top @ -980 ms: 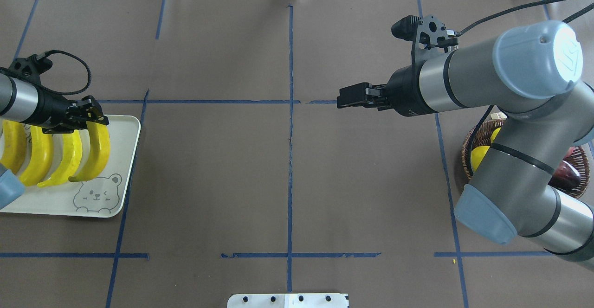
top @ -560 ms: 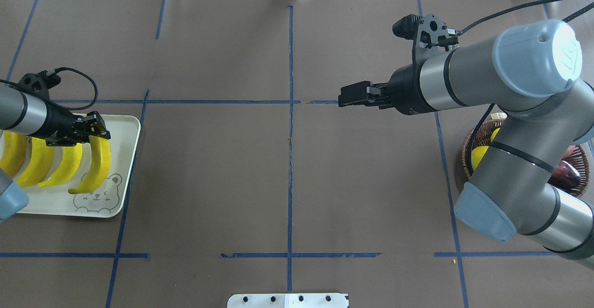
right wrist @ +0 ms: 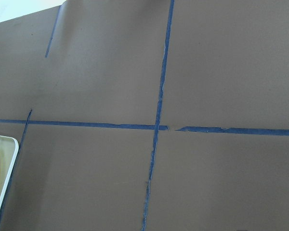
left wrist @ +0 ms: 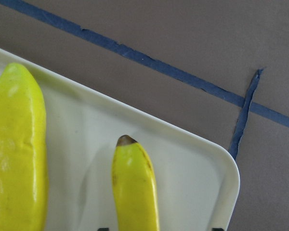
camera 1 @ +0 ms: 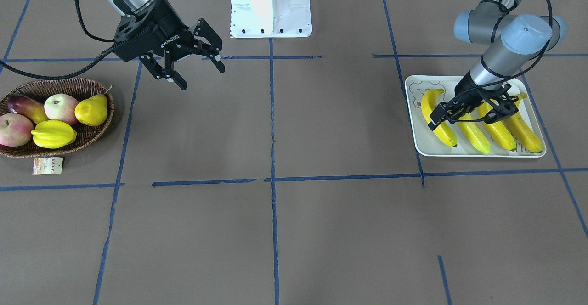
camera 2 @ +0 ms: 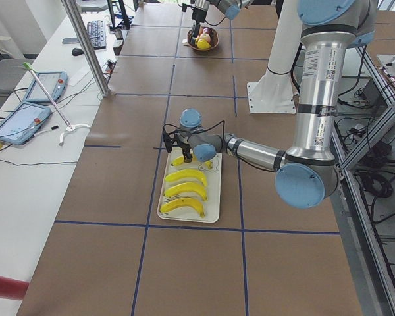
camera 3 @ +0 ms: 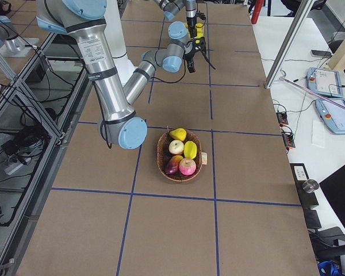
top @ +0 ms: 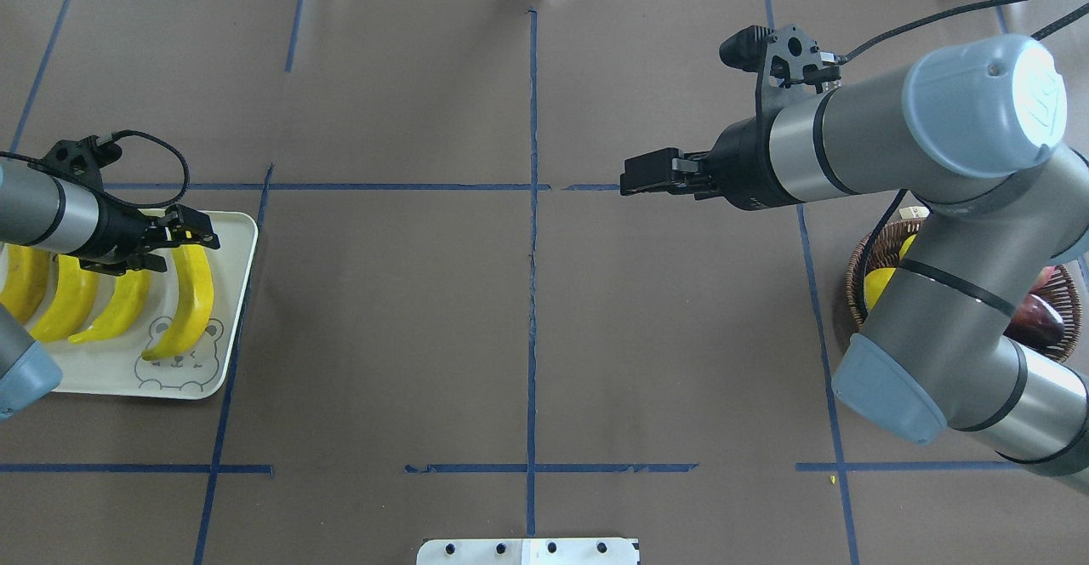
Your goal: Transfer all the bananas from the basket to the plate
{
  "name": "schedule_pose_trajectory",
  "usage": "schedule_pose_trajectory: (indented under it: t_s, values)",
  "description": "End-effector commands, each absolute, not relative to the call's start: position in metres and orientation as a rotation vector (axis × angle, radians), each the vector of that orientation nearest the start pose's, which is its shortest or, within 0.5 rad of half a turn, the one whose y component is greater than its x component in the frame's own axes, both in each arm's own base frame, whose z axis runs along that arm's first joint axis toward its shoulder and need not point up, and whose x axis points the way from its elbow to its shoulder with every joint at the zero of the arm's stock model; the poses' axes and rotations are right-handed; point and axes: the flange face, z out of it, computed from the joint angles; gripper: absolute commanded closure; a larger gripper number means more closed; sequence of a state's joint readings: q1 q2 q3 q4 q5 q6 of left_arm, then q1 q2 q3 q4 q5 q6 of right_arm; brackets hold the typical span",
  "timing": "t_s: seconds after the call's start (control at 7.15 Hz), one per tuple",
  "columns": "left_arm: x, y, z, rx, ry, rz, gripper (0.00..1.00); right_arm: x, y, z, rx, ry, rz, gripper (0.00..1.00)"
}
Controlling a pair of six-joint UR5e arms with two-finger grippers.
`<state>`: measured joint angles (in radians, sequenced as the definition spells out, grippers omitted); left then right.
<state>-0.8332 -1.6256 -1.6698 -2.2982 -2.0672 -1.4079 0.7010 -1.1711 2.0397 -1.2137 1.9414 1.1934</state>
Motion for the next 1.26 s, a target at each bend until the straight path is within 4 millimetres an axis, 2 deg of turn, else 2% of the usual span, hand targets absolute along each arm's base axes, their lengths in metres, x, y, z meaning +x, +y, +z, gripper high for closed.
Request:
schedule_pose_trajectory:
  t_s: [0.0, 0.14, 0.28, 0.42, 0.56, 0.7, 0.84, 0.98, 1.12]
  values:
    - [0.299, -0.459, 0.486, 0.041, 1.014, -0.395, 0.0, -0.347, -0.427, 0.196, 0.346, -1.192, 0.065, 0.0]
    - [0.29, -0.464, 0.484, 0.055, 1.016, -0.402, 0.0, -0.342, -0.439, 0.202, 0.348, -1.173, 0.082, 0.0]
    - [0.26, -0.48, 0.482, 0.117, 1.01, -0.39, 0.0, -0.332, -0.451, 0.21, 0.333, -1.126, 0.112, 0.0]
    - [0.228, -0.494, 0.488, 0.212, 0.972, -0.288, 0.0, -0.316, -0.466, 0.22, 0.335, -1.053, 0.119, 0.0]
    - [0.199, -0.508, 0.497, 0.234, 0.893, -0.245, 0.0, -0.3, -0.48, 0.237, 0.356, -0.945, 0.034, 0.0]
    - [0.173, -0.519, 0.506, 0.254, 0.833, -0.207, 0.0, -0.272, -0.497, 0.261, 0.366, -0.831, -0.058, 0.0]
    - [0.157, -0.522, 0.513, 0.256, 0.792, -0.172, 0.0, -0.233, -0.513, 0.301, 0.344, -0.772, -0.103, 0.0]
    - [0.138, -0.525, 0.523, 0.258, 0.737, -0.098, 0.0, -0.186, -0.54, 0.337, 0.29, -0.795, -0.135, 0.0]
    - [0.086, -0.53, 0.537, 0.235, 0.707, -0.023, 0.0, -0.125, -0.566, 0.379, 0.244, -0.854, -0.171, 0.0]
